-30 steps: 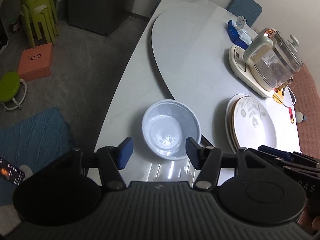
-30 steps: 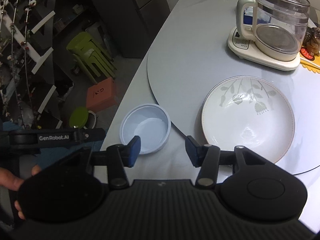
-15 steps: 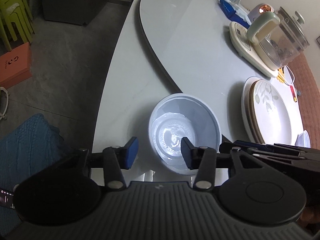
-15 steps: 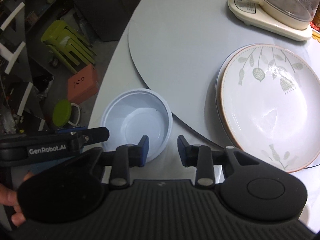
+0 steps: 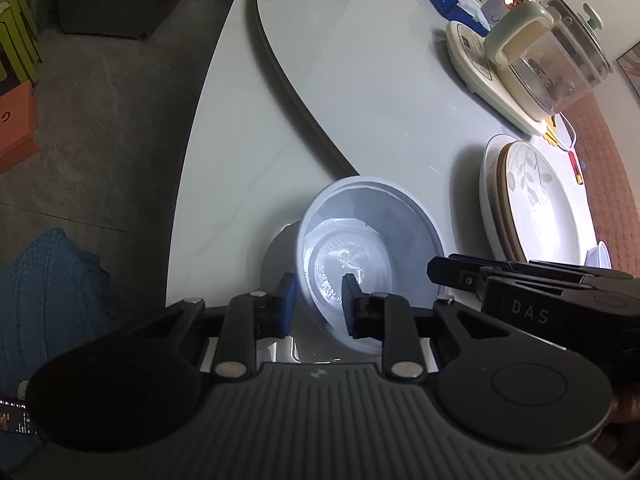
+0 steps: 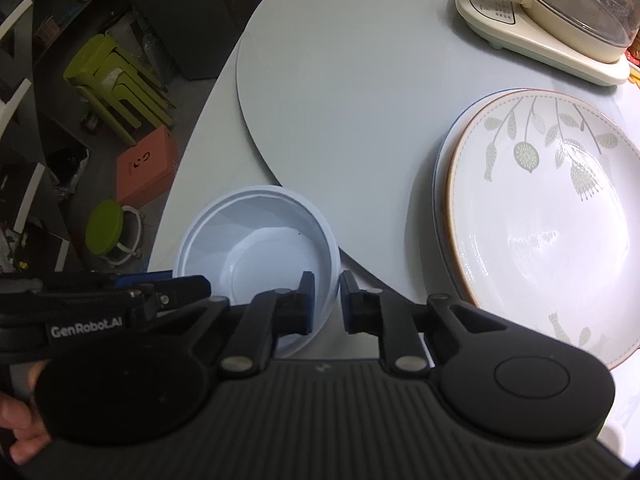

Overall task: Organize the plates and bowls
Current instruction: 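Close both grippers on the rim of the white plastic bowl, then lift the white plastic bowl with both grippers and carry it over another white bowl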

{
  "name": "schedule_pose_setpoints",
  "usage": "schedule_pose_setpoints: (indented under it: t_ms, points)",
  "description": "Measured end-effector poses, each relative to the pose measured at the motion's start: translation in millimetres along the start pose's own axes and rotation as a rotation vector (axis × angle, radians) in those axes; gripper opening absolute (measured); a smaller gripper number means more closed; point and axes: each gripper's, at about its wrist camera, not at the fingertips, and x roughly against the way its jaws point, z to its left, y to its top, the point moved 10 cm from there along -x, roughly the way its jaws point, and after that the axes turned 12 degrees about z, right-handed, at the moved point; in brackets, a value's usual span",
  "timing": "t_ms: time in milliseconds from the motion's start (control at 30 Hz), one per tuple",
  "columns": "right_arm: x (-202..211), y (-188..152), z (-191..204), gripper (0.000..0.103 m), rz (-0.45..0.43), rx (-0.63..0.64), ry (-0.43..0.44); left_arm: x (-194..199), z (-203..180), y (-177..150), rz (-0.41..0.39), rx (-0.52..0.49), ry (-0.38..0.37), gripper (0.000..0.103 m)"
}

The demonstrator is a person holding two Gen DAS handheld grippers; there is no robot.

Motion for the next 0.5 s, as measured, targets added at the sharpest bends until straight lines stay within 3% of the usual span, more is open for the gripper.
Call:
schedule_pose_setpoints:
  t_ms: [500]
  points:
    - [50.9,-11.1,-6.9,0.016,-0.024,-0.063,0.043,53.4,-36.7,-1.1,-0.044,-0.058,-0.034,0.028]
